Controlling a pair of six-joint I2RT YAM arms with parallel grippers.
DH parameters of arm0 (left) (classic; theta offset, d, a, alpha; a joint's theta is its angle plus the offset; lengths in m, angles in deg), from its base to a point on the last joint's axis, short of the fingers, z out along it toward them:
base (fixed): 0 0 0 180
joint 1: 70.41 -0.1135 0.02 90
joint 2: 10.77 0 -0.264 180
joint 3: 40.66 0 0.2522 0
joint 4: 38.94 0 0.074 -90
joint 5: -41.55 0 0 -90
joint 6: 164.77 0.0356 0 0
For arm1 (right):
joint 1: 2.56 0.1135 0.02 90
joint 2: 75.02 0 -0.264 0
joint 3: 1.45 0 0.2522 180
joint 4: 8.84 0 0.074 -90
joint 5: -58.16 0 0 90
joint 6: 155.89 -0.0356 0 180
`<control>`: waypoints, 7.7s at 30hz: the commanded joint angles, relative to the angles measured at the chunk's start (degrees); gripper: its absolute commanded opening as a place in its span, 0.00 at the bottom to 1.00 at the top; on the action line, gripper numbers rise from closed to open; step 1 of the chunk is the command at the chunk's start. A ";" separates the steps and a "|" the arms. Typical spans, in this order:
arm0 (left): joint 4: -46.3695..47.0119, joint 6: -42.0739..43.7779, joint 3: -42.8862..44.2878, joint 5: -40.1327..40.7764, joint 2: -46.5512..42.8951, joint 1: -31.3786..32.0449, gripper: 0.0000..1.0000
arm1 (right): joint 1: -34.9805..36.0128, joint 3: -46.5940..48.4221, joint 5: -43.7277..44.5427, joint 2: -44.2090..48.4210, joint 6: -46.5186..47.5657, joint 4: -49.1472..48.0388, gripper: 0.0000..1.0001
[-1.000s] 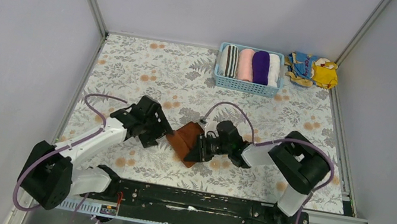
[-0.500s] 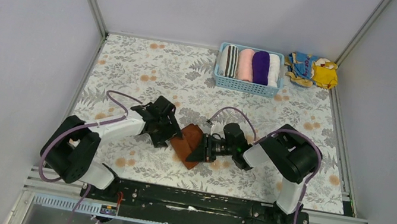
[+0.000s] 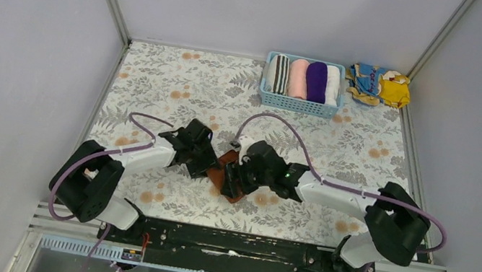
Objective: Roll the towels
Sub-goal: Roll the towel at the center of the board, then pick up the towel at the center of the board, then place the towel in the bin.
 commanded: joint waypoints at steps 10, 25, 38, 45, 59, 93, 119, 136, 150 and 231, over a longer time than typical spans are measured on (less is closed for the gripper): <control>-2.42 1.40 -1.79 2.39 2.44 1.00 0.51 | 20.46 15.19 40.45 -5.84 18.95 19.29 0.73; -2.86 1.77 -1.05 2.36 2.23 1.03 0.54 | 20.86 10.02 39.54 -17.88 19.68 14.46 0.57; -10.91 0.49 3.83 6.69 -10.35 0.22 0.74 | 6.23 1.19 -0.66 -9.23 12.72 2.68 0.30; -11.99 0.29 2.81 4.37 -12.23 0.22 0.76 | -2.70 -5.24 -21.23 -12.22 0.92 -12.60 0.29; -4.16 0.63 0.51 2.47 -2.51 0.83 0.63 | -12.08 -11.58 -34.37 -24.80 -20.72 -37.09 0.31; -4.00 4.35 0.94 2.14 6.81 0.99 0.48 | 22.43 6.63 42.84 -3.10 27.91 6.13 0.77; -7.47 0.57 1.34 4.57 -6.94 0.47 0.75 | 5.23 2.40 -0.84 -6.25 14.40 5.38 0.20; -0.89 0.73 1.20 2.25 0.88 1.11 0.58 | -6.41 -10.01 -20.31 -12.27 -7.68 -15.71 0.22; -2.21 4.28 1.95 2.43 7.60 1.91 0.47 | -1.32 3.50 6.49 -0.07 5.58 11.21 0.60; -19.25 34.55 17.72 18.19 -22.80 -24.19 0.89 | -17.45 50.47 59.57 -18.73 36.40 21.38 0.01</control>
